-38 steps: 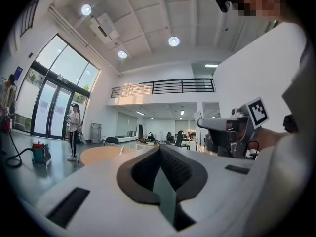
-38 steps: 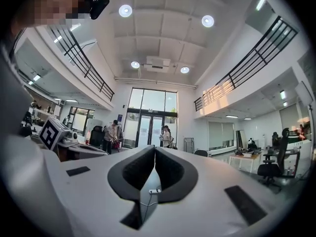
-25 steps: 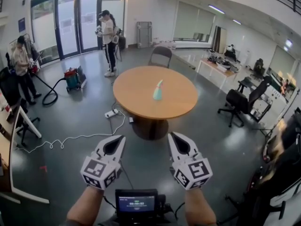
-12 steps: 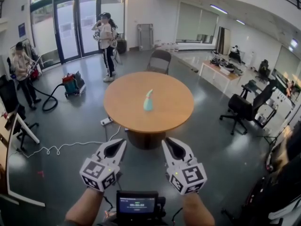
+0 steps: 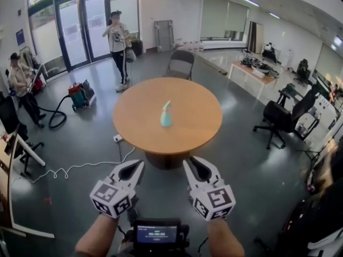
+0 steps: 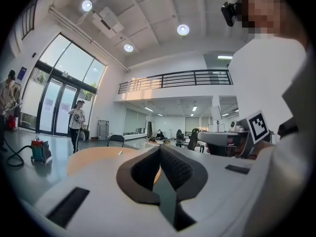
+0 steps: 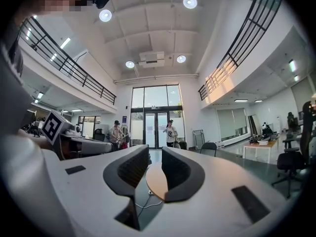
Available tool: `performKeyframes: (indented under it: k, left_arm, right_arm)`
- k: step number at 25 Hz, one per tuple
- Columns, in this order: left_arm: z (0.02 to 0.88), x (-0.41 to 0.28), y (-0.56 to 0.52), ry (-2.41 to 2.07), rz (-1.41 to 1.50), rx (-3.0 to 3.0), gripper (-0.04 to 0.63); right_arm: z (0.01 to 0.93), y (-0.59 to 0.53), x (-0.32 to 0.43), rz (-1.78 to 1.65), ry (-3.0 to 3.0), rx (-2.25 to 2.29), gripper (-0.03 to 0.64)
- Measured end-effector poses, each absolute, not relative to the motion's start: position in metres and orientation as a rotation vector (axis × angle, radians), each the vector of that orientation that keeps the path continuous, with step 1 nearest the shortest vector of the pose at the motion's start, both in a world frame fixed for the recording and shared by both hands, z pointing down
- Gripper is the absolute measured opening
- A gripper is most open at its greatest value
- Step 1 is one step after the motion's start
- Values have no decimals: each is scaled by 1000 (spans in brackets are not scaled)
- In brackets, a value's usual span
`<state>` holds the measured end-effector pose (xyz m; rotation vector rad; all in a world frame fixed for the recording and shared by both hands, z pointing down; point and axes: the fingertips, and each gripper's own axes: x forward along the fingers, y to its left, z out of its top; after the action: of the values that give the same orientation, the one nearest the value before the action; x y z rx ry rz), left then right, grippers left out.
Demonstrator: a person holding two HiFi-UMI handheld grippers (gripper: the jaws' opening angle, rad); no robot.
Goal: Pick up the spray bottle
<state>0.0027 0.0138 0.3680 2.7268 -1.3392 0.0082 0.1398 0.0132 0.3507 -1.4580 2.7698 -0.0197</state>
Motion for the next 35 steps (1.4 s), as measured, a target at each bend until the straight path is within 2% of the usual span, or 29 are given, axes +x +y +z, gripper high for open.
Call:
performKeyframes:
  k: [1, 2, 3, 8, 10, 12, 16, 18, 27, 35]
  left_arm:
    - [371, 1, 7, -1325, 7, 2731, 19]
    - [373, -2, 0, -1310, 5, 2735, 78]
    - [375, -6, -8, -1297, 0, 2739, 87]
    - [377, -20, -53, -1259, -21, 2751, 87]
    - [375, -29, -74, -1236, -23, 2766, 88]
    - [377, -40, -95, -1205, -17, 2778, 117]
    - [384, -62, -131, -1149, 10, 2794, 119]
    - [382, -75, -147, -1130, 3, 2806, 141]
    - [392, -118, -205, -1054, -21, 2806, 141]
    - [406, -125, -234, -1020, -21, 2771, 141]
  right_arm:
    - [354, 7, 137, -27, 2772, -1466, 88]
    - [356, 0, 133, -29, 2772, -1472, 105]
    - [357, -8, 129, -26, 2770, -1480, 112]
    - [356, -47, 114, -27, 2770, -1524, 113]
    - [352, -69, 105, -30, 2752, -1560, 145]
    - [351, -92, 94, -47, 2732, -1581, 147]
    - [357, -130, 74, -83, 2698, -1614, 147]
    - [357, -145, 63, -81, 2683, -1651, 147]
    - [370, -196, 29, -115, 2675, -1760, 175]
    - [372, -227, 12, -128, 2672, -1806, 207]
